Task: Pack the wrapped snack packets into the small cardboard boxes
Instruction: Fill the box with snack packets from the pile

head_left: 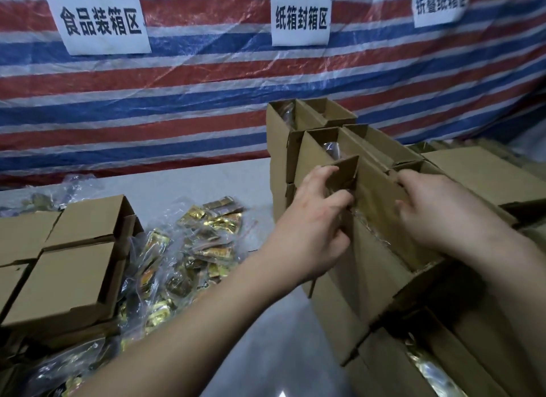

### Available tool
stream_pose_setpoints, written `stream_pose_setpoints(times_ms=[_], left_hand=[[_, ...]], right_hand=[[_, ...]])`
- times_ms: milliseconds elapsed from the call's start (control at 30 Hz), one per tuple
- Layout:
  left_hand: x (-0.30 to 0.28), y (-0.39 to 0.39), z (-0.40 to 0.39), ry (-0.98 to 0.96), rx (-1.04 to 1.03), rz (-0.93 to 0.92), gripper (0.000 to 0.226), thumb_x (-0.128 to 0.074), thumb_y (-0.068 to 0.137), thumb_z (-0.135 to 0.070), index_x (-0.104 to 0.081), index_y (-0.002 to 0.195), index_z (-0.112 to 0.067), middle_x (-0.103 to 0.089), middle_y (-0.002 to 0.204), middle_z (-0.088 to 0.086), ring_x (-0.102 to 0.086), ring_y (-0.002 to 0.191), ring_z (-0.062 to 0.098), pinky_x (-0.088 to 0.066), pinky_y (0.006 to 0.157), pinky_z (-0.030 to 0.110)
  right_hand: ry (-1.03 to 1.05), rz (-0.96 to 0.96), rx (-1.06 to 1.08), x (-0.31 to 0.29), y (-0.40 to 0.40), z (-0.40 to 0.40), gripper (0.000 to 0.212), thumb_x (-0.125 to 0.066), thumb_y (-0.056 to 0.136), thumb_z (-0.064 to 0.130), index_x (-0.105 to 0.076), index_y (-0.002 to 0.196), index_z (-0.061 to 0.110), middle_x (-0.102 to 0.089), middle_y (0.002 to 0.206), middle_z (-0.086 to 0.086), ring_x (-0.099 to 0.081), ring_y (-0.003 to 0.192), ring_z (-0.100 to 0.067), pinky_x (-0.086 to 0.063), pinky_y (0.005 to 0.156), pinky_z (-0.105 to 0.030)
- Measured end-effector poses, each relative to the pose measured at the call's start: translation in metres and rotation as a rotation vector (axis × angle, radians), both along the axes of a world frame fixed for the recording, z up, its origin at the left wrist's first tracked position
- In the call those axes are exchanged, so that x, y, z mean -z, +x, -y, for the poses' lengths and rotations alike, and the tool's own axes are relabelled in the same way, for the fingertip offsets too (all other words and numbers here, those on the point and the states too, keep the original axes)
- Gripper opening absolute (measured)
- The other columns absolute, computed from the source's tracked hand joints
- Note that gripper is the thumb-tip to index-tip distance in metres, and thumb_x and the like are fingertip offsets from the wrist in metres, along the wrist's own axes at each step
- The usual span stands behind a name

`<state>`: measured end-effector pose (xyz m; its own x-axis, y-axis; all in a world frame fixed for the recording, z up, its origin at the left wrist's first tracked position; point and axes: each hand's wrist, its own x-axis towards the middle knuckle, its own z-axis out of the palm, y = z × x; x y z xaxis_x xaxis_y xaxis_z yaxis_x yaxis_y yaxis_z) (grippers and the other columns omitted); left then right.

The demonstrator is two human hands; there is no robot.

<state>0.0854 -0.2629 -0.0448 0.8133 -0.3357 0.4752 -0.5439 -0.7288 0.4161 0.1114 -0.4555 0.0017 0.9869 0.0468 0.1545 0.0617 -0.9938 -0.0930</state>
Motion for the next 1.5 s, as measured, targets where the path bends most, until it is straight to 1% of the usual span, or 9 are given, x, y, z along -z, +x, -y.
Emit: stream_pose_setpoints(times_ms=[133, 233, 400, 533, 667, 933, 1133, 1333, 1500], left_hand=[[0.005, 0.017, 0.023, -0.024, 0.073, 0.051, 0.035, -0.070, 0.079, -0.021, -0.058, 0.112, -0.026, -0.023, 0.146, -0.008, -0.037, 0.136, 0.024, -0.030, 0.103, 0.023], [0.009, 0.028, 0.036, -0.012, 0.103, 0.038, 0.037, -0.071, 0.080, -0.023, -0.058, 0.114, -0.028, -0.024, 0.148, -0.006, -0.037, 0.138, 0.024, -0.031, 0.102, 0.023], [0.013, 0.042, 0.048, -0.004, 0.127, -0.006, 0.036, -0.071, 0.083, -0.024, -0.059, 0.117, -0.028, -0.023, 0.151, -0.006, -0.032, 0.141, 0.021, -0.026, 0.105, 0.022], [0.017, 0.049, 0.049, 0.029, 0.098, -0.012, 0.036, -0.070, 0.082, -0.020, -0.062, 0.117, -0.023, -0.028, 0.151, 0.003, -0.036, 0.139, 0.024, -0.028, 0.102, 0.021], [0.025, 0.052, 0.049, 0.061, 0.076, -0.008, 0.036, -0.068, 0.083, -0.019, -0.062, 0.119, -0.020, -0.032, 0.150, 0.008, -0.037, 0.137, 0.027, -0.030, 0.101, 0.024], [0.034, 0.053, 0.049, 0.036, 0.067, 0.025, 0.053, -0.064, 0.083, -0.017, -0.051, 0.134, -0.023, -0.031, 0.154, 0.010, -0.028, 0.142, 0.026, -0.025, 0.113, 0.034], [0.036, 0.048, 0.031, -0.007, 0.072, -0.029, 0.072, -0.061, 0.083, -0.012, -0.034, 0.148, -0.025, -0.023, 0.157, 0.005, -0.024, 0.145, 0.022, -0.028, 0.119, 0.040], [0.040, 0.044, -0.032, -0.144, -0.068, -0.061, 0.049, -0.053, 0.092, -0.027, -0.045, 0.140, -0.026, -0.042, 0.142, -0.009, -0.037, 0.129, 0.002, -0.021, 0.101, 0.005], [0.081, 0.034, -0.106, -0.242, -0.241, -0.265, 0.033, -0.053, 0.095, -0.025, -0.060, 0.127, -0.020, -0.060, 0.123, -0.009, -0.053, 0.113, 0.004, -0.043, 0.100, 0.024]], right_hand=[[-0.046, 0.009, 0.085, -0.004, 0.002, 0.023, 0.031, -0.060, 0.094, 0.022, -0.053, 0.124, 0.028, -0.058, 0.094, 0.002, -0.055, 0.078, -0.013, -0.047, 0.058, -0.030], [-0.082, 0.013, 0.112, 0.000, 0.007, 0.037, 0.031, -0.061, 0.094, 0.023, -0.053, 0.123, 0.028, -0.055, 0.092, 0.003, -0.051, 0.074, -0.012, -0.035, 0.050, -0.025], [-0.081, 0.039, 0.100, 0.013, 0.016, 0.049, 0.030, -0.064, 0.092, 0.024, -0.057, 0.121, 0.026, -0.059, 0.102, 0.003, -0.059, 0.087, -0.016, -0.053, 0.066, -0.032], [-0.148, 0.116, 0.068, 0.026, 0.022, 0.052, 0.019, -0.061, 0.092, 0.023, -0.059, 0.111, 0.022, -0.057, 0.099, 0.002, -0.060, 0.088, -0.021, -0.038, 0.052, -0.029], [-0.175, 0.176, 0.062, 0.039, 0.027, 0.049, 0.023, -0.066, 0.089, 0.022, -0.062, 0.112, 0.020, -0.057, 0.094, 0.001, -0.059, 0.087, -0.019, -0.047, 0.063, -0.030], [-0.277, 0.251, 0.039, 0.034, 0.030, 0.049, 0.030, -0.070, 0.086, 0.039, -0.064, 0.110, 0.021, -0.060, 0.089, 0.002, -0.059, 0.080, -0.017, -0.042, 0.059, -0.028], [-0.165, 0.310, -0.019, 0.017, 0.024, 0.017, 0.035, -0.062, 0.090, 0.042, -0.062, 0.115, 0.019, -0.060, 0.095, -0.001, -0.060, 0.087, -0.018, -0.052, 0.070, -0.034], [0.081, 0.332, -0.188, 0.004, 0.034, -0.057, 0.033, -0.058, 0.095, 0.043, -0.060, 0.121, 0.023, -0.060, 0.104, 0.003, -0.053, 0.086, -0.010, -0.043, 0.067, -0.025], [0.252, 0.180, -0.409, 0.039, 0.037, -0.140, 0.028, -0.051, 0.097, 0.046, -0.062, 0.109, 0.024, -0.052, 0.091, 0.010, -0.051, 0.079, -0.010, -0.034, 0.056, -0.021]])
